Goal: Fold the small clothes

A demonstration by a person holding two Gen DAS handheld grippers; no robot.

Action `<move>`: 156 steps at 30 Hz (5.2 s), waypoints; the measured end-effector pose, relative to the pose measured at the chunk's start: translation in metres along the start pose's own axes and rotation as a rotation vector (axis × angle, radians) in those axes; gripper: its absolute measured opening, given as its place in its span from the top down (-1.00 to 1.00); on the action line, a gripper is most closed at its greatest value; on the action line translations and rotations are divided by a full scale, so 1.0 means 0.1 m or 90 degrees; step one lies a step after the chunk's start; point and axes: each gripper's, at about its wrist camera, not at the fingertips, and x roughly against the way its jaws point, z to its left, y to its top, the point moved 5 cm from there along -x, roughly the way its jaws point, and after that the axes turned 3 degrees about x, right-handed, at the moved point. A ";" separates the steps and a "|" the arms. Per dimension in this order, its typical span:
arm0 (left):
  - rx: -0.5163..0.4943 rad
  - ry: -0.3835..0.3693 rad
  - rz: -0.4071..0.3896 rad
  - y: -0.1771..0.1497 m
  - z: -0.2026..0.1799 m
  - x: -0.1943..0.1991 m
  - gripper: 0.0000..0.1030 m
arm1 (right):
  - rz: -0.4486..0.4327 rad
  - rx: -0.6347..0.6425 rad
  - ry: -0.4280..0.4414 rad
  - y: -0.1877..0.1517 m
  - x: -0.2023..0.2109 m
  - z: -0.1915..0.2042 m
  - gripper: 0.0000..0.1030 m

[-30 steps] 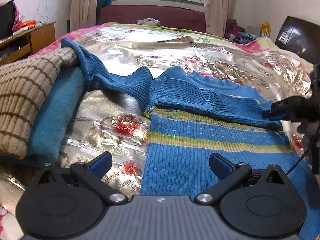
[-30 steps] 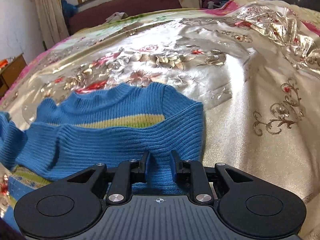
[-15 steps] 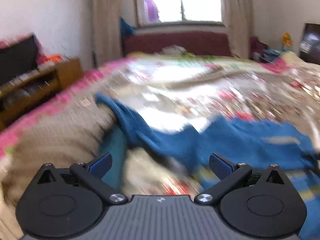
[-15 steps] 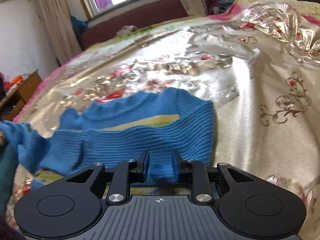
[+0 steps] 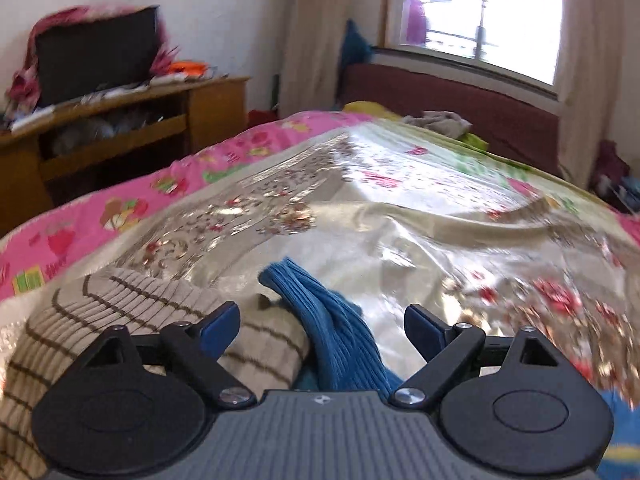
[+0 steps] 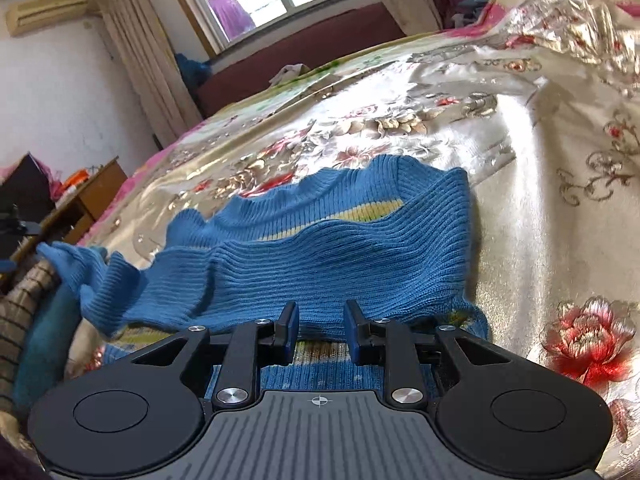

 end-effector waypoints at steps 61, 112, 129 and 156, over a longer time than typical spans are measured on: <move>-0.088 -0.376 0.306 -1.70 -1.02 0.95 0.11 | 0.009 -0.324 0.094 -0.02 0.41 -0.71 0.30; -0.064 -0.333 0.261 -1.69 -0.74 0.31 -0.02 | 0.041 -0.240 -0.012 0.46 0.04 -0.57 0.54; -0.078 -0.324 0.220 -1.59 -0.77 0.23 -0.02 | 0.088 -0.041 -0.086 0.67 -0.42 -0.41 0.85; -0.063 -0.283 0.253 -1.71 -0.55 0.28 -0.04 | 0.096 -0.037 -0.159 0.55 -0.21 -0.52 0.75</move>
